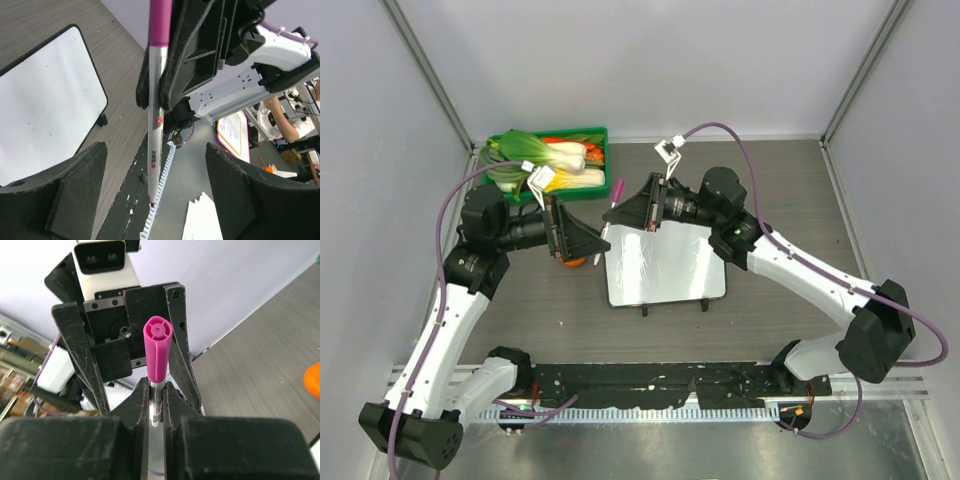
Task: Write a sentence on the whiteboard
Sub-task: Pass from the left arm to the right, then pass from the right arm to the left
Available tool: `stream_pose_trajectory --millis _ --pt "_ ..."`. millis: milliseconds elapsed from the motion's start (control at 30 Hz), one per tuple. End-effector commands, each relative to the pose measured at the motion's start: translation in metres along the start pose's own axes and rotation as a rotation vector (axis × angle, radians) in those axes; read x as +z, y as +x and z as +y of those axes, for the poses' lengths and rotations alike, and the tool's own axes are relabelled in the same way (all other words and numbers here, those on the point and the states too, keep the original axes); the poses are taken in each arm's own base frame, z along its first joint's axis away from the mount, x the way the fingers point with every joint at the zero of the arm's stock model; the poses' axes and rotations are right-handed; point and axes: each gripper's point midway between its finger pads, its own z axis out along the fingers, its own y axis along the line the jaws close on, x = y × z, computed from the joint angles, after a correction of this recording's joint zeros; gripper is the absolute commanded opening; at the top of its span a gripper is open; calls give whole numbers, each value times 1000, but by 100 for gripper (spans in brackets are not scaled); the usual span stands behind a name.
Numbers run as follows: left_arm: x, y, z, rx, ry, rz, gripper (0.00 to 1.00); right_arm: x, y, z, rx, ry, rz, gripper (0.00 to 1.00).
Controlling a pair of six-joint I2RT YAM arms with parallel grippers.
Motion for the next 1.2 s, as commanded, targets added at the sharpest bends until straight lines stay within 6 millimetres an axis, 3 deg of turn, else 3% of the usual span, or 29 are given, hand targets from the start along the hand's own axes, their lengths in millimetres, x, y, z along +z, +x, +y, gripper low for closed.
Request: stream_pose_trajectory --millis 0,133,500,800,1167 --pt "-1 -15 -4 50 -18 -63 87 -21 -40 20 -101 82 -193 1" --pt "4 -17 2 40 -21 -61 86 -32 -46 21 -96 114 -258 1" --pt "29 -19 -5 52 56 -45 59 -44 -47 12 -55 152 -308 1" --pt "29 -14 -1 47 43 -57 50 -69 -62 0 -32 219 -407 1" --pt "35 -14 -2 49 59 -52 47 -65 -59 1 -3 183 -389 1"
